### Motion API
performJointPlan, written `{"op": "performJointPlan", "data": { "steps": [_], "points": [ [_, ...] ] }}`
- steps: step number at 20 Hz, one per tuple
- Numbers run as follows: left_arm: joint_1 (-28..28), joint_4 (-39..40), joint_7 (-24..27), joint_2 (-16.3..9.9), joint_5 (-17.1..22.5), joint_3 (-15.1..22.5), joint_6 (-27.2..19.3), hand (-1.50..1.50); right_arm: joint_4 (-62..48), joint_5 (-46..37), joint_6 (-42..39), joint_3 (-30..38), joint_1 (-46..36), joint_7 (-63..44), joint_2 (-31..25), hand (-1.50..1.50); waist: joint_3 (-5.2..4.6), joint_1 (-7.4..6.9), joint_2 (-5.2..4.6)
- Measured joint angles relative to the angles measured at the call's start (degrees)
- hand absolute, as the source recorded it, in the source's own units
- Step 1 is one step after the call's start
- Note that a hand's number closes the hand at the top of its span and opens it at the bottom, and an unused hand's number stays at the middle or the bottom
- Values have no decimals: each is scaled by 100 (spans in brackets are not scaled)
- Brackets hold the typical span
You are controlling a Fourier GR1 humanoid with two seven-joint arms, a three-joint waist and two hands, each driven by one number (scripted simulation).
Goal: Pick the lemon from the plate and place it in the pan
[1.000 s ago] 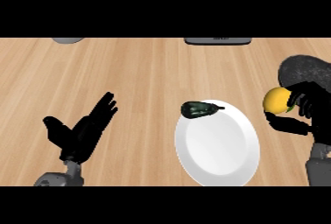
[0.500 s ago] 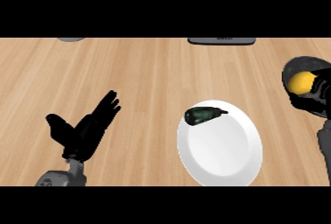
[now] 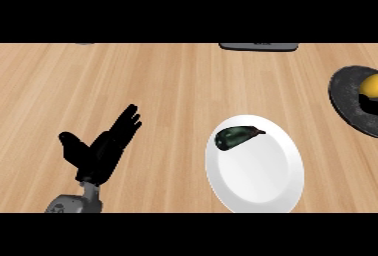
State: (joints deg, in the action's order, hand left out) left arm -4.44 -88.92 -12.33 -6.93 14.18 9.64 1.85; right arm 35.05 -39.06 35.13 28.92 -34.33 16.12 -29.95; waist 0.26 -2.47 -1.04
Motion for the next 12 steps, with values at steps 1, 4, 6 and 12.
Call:
{"op": "performJointPlan", "data": {
  "steps": [1,4,6,12],
  "points": [
    [-56,41,-1,23,-1,-9,-8,0,-221,61,73,86,-66,170,-57,150,1,-9,-9],
    [-177,72,-52,20,-8,-15,13,0,-773,183,94,280,-330,513,-345,150,9,-56,-33],
    [-170,43,-66,18,4,-1,46,0,-1048,249,187,392,-395,735,-435,150,13,-103,-51],
    [-265,-15,-126,10,25,16,102,0,-2063,-189,-179,167,-515,91,-841,-150,17,-253,-114]
  ]
}}
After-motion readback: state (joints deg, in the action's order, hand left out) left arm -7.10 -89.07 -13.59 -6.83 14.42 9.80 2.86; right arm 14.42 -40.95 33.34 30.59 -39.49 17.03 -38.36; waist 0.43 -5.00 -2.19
